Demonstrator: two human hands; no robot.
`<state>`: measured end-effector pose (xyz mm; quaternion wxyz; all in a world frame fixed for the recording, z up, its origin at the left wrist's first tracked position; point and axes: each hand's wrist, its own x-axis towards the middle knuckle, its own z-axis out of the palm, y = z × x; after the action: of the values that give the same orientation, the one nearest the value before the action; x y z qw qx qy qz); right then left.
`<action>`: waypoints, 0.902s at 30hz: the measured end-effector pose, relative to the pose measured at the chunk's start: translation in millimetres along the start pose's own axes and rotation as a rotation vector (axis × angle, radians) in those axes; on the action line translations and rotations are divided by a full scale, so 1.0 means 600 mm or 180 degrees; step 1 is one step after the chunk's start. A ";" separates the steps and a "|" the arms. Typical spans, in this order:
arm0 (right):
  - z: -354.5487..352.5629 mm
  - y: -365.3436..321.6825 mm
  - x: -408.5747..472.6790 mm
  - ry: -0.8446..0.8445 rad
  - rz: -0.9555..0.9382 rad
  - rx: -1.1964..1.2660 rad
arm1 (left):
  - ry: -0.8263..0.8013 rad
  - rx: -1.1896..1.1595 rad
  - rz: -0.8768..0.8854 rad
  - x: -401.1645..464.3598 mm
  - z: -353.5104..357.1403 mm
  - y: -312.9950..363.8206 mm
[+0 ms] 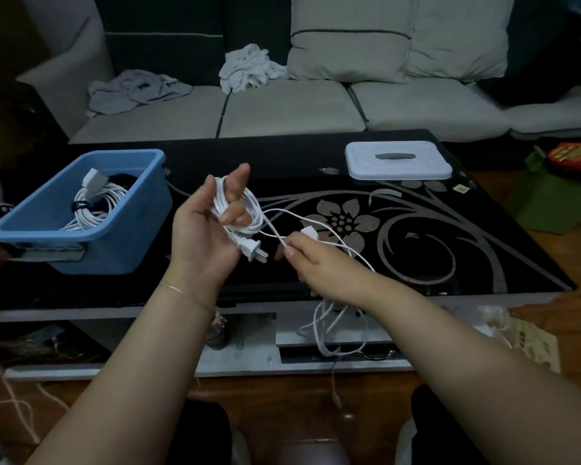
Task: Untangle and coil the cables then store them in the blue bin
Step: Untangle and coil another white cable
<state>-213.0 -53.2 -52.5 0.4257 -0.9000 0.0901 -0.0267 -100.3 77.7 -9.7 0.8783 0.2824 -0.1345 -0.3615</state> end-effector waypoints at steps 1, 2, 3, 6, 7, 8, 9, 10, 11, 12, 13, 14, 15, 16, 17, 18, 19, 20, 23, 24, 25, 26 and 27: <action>-0.001 -0.001 -0.002 -0.0071 -0.0057 -0.0240 | 0.0087 0.0039 0.0035 0.000 0.001 0.002; -0.001 -0.002 -0.003 -0.0139 -0.0096 -0.0385 | 0.0161 0.0120 0.0065 -0.001 0.002 0.004; -0.001 -0.004 -0.004 -0.0179 -0.0141 -0.0482 | 0.0223 0.0231 0.0097 -0.001 0.002 0.005; 0.000 -0.009 -0.005 -0.0216 -0.0249 -0.0709 | 0.0376 0.0600 0.0243 0.004 -0.005 0.001; 0.000 -0.012 -0.007 -0.0219 -0.0275 -0.0748 | 0.0401 0.0780 0.0292 0.006 -0.008 -0.002; -0.001 -0.016 -0.008 -0.0214 -0.0302 -0.0789 | 0.0420 0.0985 0.0350 0.007 -0.011 -0.006; -0.001 -0.019 -0.009 -0.0193 -0.0345 -0.0828 | 0.0431 0.1207 0.0422 0.006 -0.012 -0.010; -0.001 -0.021 -0.010 -0.0151 -0.0394 -0.0862 | 0.0436 0.1449 0.0506 0.004 -0.011 -0.014; -0.002 -0.023 -0.011 -0.0109 -0.0434 -0.0880 | 0.0443 0.1728 0.0594 0.001 -0.009 -0.018; -0.003 -0.024 -0.011 -0.0076 -0.0452 -0.0881 | 0.0450 0.2034 0.0680 -0.002 -0.006 -0.021; -0.003 -0.025 -0.011 -0.0061 -0.0444 -0.0875 | 0.0458 0.2344 0.0772 -0.004 -0.004 -0.024; -0.003 -0.025 -0.011 -0.0063 -0.0422 -0.0857 | 0.0455 0.2624 0.0870 -0.005 -0.001 -0.028; -0.004 -0.025 -0.011 -0.0079 -0.0411 -0.0814 | 0.0439 0.2854 0.0963 -0.006 0.001 -0.030; -0.004 -0.026 -0.012 -0.0109 -0.0415 -0.0747 | 0.0410 0.3028 0.1023 -0.007 0.002 -0.033; -0.003 -0.026 -0.012 -0.0144 -0.0432 -0.0673 | 0.0365 0.3157 0.1061 -0.008 0.005 -0.036; -0.003 -0.026 -0.012 -0.0181 -0.0441 -0.0597 | 0.0302 0.3297 0.1112 -0.008 0.006 -0.040; -0.002 -0.025 -0.012 -0.0210 -0.0439 -0.0502 | 0.0229 0.3532 0.1196 -0.008 0.005 -0.045; -0.001 -0.024 -0.011 -0.0234 -0.0426 -0.0386 | 0.0159 0.3930 0.1316 -0.007 0.002 -0.048; -0.008 -0.024 -0.014 -0.0331 -0.0395 -0.0046 | -0.0061 0.5239 0.1610 -0.002 -0.011 -0.054; -0.013 -0.025 -0.015 -0.0338 -0.0397 0.0009 | -0.0127 0.5427 0.1577 -0.001 -0.013 -0.055; -0.018 -0.025 -0.016 -0.0302 -0.0394 0.0013 | -0.0172 0.5519 0.1514 0.001 -0.014 -0.056; -0.023 -0.025 -0.016 -0.0214 -0.0378 -0.0019 | -0.0172 0.5548 0.1426 0.001 -0.014 -0.056; -0.028 -0.025 -0.016 -0.0110 -0.0363 -0.0050 | -0.0130 0.5541 0.1335 0.002 -0.012 -0.057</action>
<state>-222.5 -54.7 -30.0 0.4179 -0.9073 0.0315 -0.0346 -115.3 60.0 -35.6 0.3985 0.8118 -0.4256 0.0315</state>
